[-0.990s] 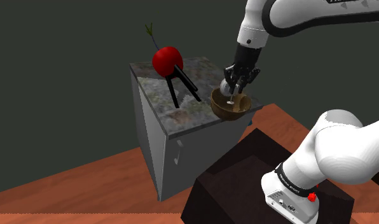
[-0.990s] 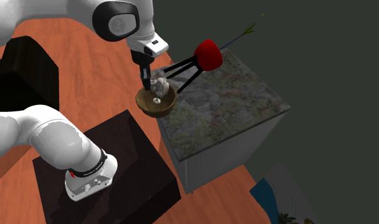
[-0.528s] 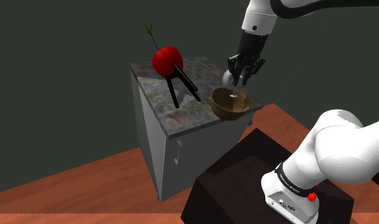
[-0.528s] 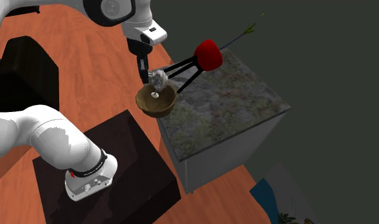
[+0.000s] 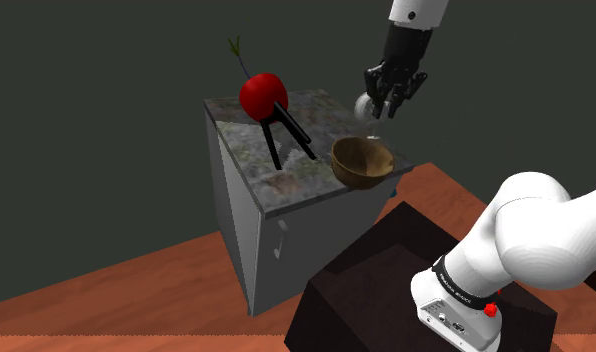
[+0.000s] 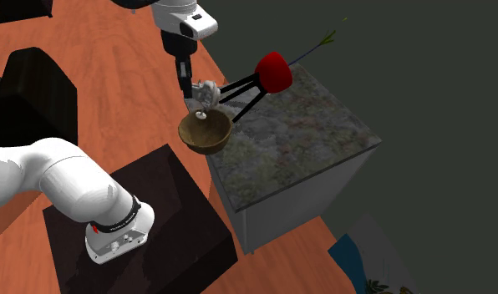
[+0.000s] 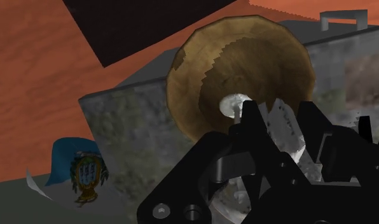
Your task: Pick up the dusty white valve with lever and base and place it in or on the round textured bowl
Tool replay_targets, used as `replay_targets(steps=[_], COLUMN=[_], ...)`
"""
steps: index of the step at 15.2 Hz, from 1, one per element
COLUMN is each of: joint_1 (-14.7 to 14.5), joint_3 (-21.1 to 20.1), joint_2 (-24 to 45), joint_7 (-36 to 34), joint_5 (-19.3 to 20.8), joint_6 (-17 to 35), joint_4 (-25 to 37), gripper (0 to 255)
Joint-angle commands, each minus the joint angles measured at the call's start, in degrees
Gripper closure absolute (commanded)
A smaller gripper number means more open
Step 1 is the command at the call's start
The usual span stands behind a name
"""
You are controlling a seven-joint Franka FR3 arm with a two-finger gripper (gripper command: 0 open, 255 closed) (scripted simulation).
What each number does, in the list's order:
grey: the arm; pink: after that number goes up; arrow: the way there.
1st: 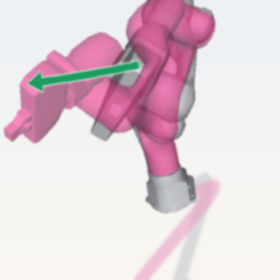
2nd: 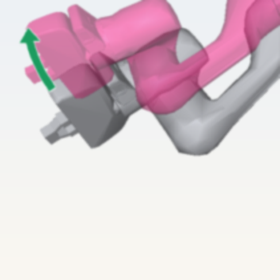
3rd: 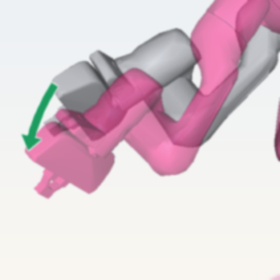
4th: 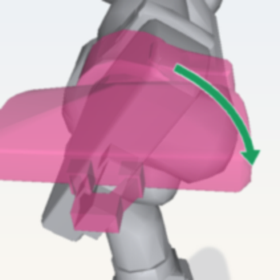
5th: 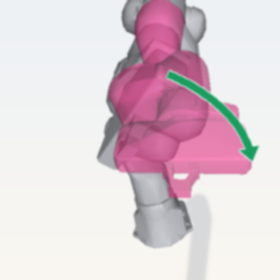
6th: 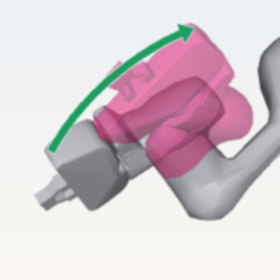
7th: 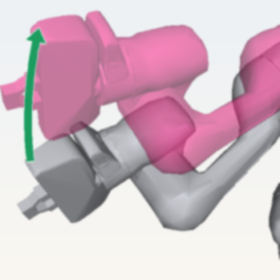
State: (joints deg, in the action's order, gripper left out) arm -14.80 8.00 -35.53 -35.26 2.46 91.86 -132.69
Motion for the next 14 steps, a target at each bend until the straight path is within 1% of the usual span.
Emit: replay_targets(steps=[1, 2, 4, 14], joint_1=[-0.1, -0.1, 0.2, 0.5], joint_3=[-0.2, -0.2, 0.6, 1.0], joint_2=[0.2, 0.3, 0.8, -0.3], joint_7=[-0.1, -0.1, 1.1, 1.1], joint_5=[-0.1, -0.2, 0.3, 0.8], joint_6=[-1.5, -2.1, -5.8, 1.6], joint_4=[1.7, 2.3, 6.7, -1.9], gripper=[255, 255, 255, 255])
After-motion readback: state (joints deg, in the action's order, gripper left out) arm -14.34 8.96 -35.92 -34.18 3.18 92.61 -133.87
